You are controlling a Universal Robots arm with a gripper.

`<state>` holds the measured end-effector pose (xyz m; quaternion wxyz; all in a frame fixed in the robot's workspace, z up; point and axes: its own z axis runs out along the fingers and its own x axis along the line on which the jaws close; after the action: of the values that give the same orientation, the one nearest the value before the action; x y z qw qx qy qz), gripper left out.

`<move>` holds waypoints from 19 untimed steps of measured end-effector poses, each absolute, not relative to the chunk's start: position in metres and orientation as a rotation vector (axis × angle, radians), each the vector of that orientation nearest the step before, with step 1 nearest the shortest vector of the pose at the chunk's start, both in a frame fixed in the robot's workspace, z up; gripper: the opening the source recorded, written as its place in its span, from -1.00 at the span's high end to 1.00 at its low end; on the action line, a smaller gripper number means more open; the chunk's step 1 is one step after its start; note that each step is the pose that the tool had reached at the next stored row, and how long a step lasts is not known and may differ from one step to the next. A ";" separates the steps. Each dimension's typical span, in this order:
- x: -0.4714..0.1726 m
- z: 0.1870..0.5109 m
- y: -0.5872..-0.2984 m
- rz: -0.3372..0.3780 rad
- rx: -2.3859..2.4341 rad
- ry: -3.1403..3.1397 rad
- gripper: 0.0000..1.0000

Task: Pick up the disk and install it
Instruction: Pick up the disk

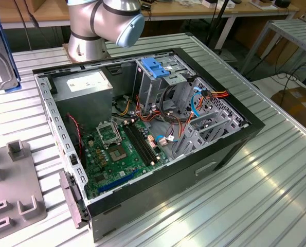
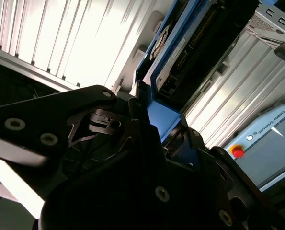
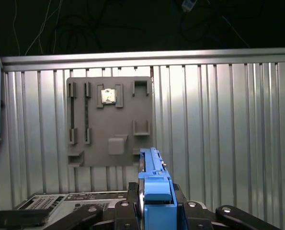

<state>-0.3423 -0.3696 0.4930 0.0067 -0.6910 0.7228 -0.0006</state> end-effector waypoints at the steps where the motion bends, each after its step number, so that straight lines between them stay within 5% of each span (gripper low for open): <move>1: -0.341 0.493 -0.370 -0.002 -2.162 2.261 0.25; 19: -0.312 0.492 -0.395 -0.002 -2.162 2.262 0.25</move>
<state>-0.3120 -0.3948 0.4923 0.0063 -0.6910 0.7228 -0.0007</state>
